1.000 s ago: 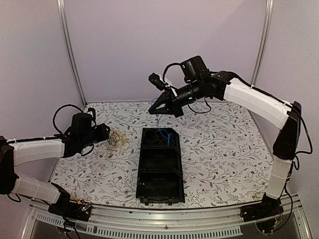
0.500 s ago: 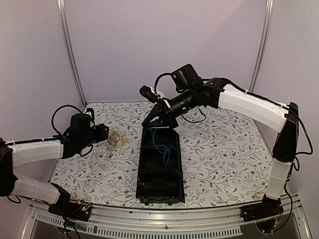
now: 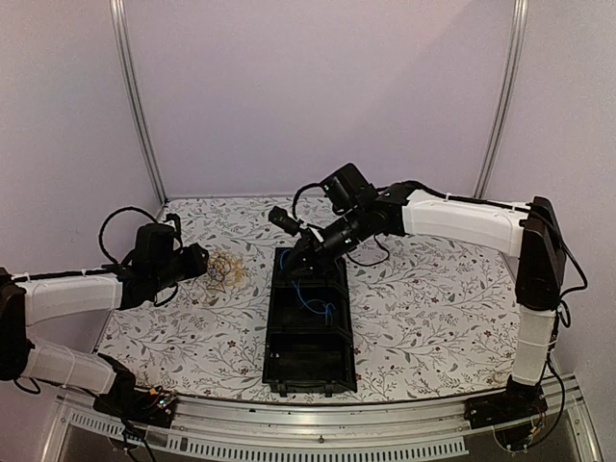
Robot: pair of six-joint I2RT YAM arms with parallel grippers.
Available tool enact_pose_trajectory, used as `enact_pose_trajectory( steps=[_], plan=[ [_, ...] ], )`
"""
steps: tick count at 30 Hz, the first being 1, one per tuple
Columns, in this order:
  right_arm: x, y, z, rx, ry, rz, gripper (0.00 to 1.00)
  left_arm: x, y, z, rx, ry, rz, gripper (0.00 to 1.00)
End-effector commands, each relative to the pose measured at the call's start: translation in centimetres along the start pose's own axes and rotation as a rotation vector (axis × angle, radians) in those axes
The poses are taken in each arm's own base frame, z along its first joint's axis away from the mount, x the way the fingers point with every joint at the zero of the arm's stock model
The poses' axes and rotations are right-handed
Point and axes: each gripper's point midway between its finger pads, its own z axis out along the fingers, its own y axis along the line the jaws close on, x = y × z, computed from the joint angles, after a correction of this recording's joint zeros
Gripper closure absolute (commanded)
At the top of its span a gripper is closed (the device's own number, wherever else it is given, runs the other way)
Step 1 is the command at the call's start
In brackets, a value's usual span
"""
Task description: Untangle the cables
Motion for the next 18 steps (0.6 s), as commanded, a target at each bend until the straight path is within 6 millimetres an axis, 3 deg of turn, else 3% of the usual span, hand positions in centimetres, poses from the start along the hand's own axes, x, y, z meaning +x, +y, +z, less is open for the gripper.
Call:
enact_pose_trajectory(
  steps=[1,18],
  plan=[
    [1.6,-0.4,1.2,-0.019,-0.002,0.042,1.00,0.2,0.7,0.1,-0.006,-0.001,-0.016,0.49],
    [11.3,-6.1,4.4,0.166,0.230,0.215,1.00,1.2,0.8,0.8,0.001,0.027,-0.027,0.49]
  ],
)
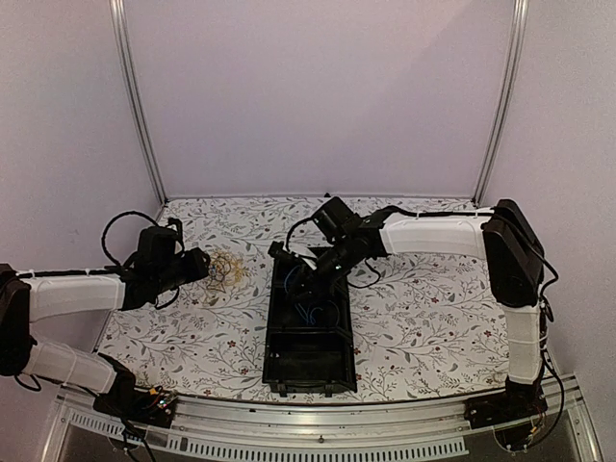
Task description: Untangle the cables
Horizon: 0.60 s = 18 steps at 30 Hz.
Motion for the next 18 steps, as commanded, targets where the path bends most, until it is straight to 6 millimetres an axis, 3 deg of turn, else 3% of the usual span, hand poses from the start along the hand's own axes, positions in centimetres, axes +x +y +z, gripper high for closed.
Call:
enact_pose_trajectory(
  steps=[1,12,18],
  plan=[
    [3.1,-1.8,1.5,0.065,0.092,0.062,1.00,0.0,0.4,0.3,0.001,-0.010,-0.012,0.49],
    [6.4,-3.3,3.7,0.167,0.259,0.006,1.00,0.5,0.4,0.7,0.009,0.001,-0.016,0.49],
    [6.3,-2.7,2.9,0.181,0.290,-0.022,0.98,0.2,0.3,0.6,0.011,-0.006,-0.016,0.49]
  ],
)
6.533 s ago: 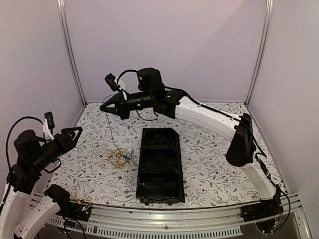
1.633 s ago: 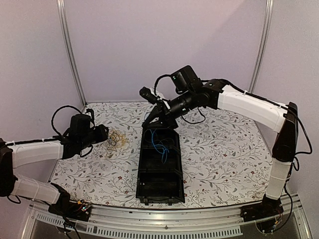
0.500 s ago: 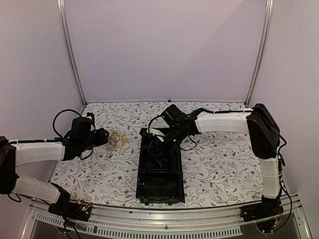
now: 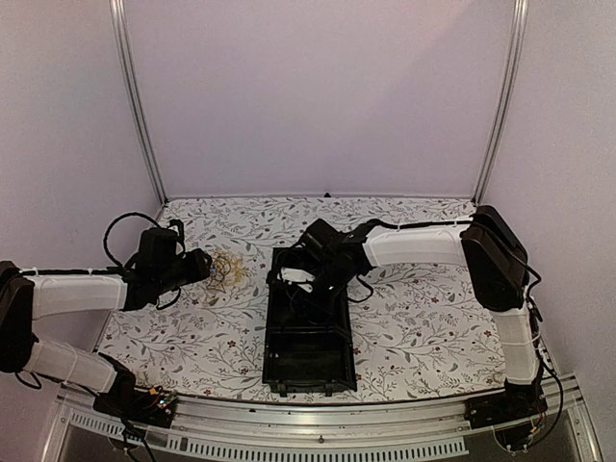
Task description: Untangle the cables
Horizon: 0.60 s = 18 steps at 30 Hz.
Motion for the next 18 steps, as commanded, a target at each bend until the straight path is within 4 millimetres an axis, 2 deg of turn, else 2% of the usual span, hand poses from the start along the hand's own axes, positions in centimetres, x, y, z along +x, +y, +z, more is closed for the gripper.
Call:
enact_pose_trajectory(
  steps=[1,7,11,18],
  plan=[
    [0.2,0.0,-0.9,0.035,0.041,-0.043,0.97,-0.1,0.4,0.3,-0.004,-0.011,-0.012,0.49],
    [1.4,1.1,-2.8,0.069,0.111,-0.111,0.75,-0.2,0.3,0.5,-0.002,-0.007,-0.012,0.49],
    [1.8,2.2,-5.0,0.065,0.134,-0.152,0.65,-0.1,0.2,0.5,0.002,-0.006,-0.012,0.49],
    [3.5,2.8,-7.7,0.090,0.206,-0.218,0.61,-0.3,0.0,0.9,0.006,-0.001,-0.010,0.49]
  ],
)
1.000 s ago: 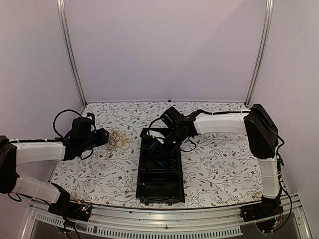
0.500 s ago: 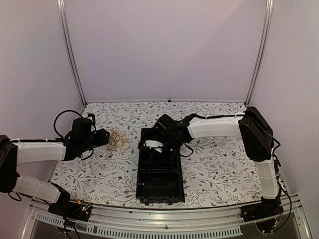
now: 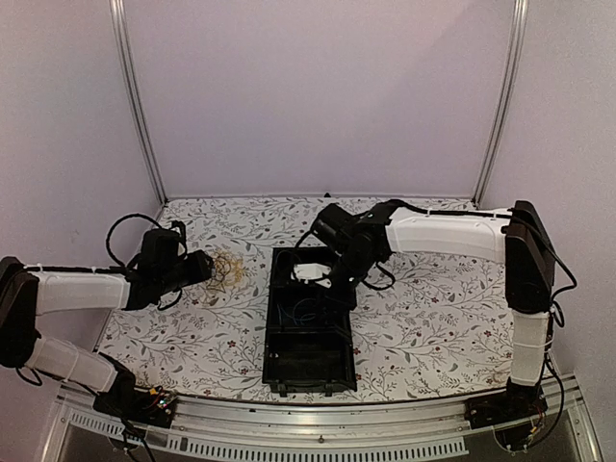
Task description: Untangle the cables
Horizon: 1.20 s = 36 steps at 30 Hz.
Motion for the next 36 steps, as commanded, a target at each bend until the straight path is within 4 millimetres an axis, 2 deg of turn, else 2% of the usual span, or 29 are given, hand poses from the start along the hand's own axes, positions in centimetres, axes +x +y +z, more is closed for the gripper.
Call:
enact_pose_trajectory(
  steps=[1,4,11,15,20,21,23,24,26,27,28,30,33,36],
  plan=[
    [1.8,0.6,-2.2,0.032,0.066,-0.061,0.61,-0.8,-0.3,0.3,0.013,-0.014,-0.012,0.49],
    [0.7,-0.5,-3.8,0.067,0.019,-0.053,0.61,-0.9,-0.3,0.4,0.014,-0.012,-0.010,0.49],
    [-6.4,-4.0,-8.3,0.201,-0.222,-0.071,0.61,-1.1,-0.2,0.5,-0.014,0.010,-0.011,0.49],
    [-9.4,-5.2,-9.2,0.224,-0.333,-0.078,0.61,-1.2,0.7,0.5,-0.058,0.046,-0.038,0.50],
    [-13.8,-7.1,-9.0,0.213,-0.455,-0.066,0.61,-1.4,1.8,0.4,-0.066,0.096,-0.071,0.53],
    [-14.4,-7.6,-8.0,0.193,-0.468,-0.045,0.60,-1.1,2.2,0.3,-0.071,0.118,-0.075,0.53],
    [-16.3,-8.5,-7.6,0.181,-0.521,-0.033,0.57,-0.9,2.4,0.4,-0.051,0.146,-0.081,0.51],
    [-16.8,-9.1,-6.5,0.167,-0.534,-0.008,0.56,-0.8,2.2,0.6,-0.030,0.158,-0.077,0.50],
    [-18.0,-10.0,-5.6,0.163,-0.576,0.012,0.52,-0.2,1.2,0.9,0.044,0.194,-0.063,0.47],
    [-18.6,-10.2,-5.5,0.160,-0.598,0.017,0.51,-0.2,-0.3,1.0,0.130,0.198,-0.053,0.46],
    [-18.8,-10.5,-4.3,0.151,-0.602,0.029,0.49,-0.1,-1.2,1.1,0.183,0.205,-0.050,0.45],
    [-19.4,-10.9,-3.3,0.166,-0.623,0.027,0.45,0.2,-2.2,1.3,0.241,0.223,-0.058,0.45],
    [-19.8,-11.9,-1.9,0.181,-0.649,0.049,0.41,0.3,-2.3,2.2,0.237,0.239,-0.064,0.46],
    [-19.8,-12.7,-0.3,0.183,-0.660,0.074,0.40,0.5,-2.1,3.0,0.222,0.256,-0.058,0.55]
  ],
)
